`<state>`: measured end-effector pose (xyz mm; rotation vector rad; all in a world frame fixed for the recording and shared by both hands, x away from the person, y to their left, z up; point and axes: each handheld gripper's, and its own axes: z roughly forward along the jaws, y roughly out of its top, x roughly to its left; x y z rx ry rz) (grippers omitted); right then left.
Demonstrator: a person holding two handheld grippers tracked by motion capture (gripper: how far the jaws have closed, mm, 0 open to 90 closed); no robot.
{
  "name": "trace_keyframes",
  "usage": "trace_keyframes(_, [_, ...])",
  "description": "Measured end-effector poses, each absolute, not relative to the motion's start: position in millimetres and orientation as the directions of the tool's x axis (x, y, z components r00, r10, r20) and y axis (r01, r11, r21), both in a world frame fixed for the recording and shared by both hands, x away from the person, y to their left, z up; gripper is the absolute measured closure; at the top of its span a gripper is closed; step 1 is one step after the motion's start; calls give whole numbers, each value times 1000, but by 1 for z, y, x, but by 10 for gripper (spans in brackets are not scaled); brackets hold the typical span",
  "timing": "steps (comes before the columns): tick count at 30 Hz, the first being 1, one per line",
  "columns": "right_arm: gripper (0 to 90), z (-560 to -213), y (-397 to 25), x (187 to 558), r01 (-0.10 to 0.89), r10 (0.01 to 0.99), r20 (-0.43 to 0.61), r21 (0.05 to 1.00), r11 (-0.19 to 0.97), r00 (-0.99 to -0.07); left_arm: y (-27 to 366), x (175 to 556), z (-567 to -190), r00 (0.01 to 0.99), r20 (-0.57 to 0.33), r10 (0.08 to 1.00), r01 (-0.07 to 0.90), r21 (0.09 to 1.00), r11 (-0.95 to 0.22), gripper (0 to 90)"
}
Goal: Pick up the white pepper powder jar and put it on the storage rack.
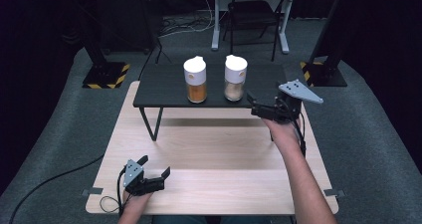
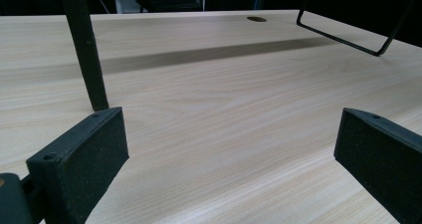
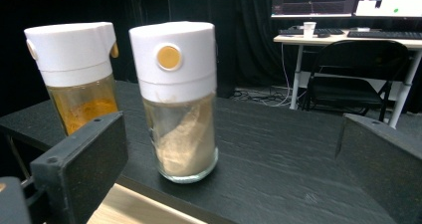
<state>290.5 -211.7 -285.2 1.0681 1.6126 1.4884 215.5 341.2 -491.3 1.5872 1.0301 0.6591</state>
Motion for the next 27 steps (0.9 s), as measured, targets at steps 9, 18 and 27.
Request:
trace_keyframes(9, [0,-302,-231,283,132,911,75,991,-23,-407,341,215,-491,468,-98,878,280,959,-42,0])
trace_keyframes(18, [0,-318,-250,275,151,929,77,988,-23,-362,340,214,-492,464,-99,880,280,959,-39,0])
trace_keyframes(27, [0,-336,-261,266,169,945,67,986,-13,-320,341,214,-492,456,-108,883,281,959,-28,0])
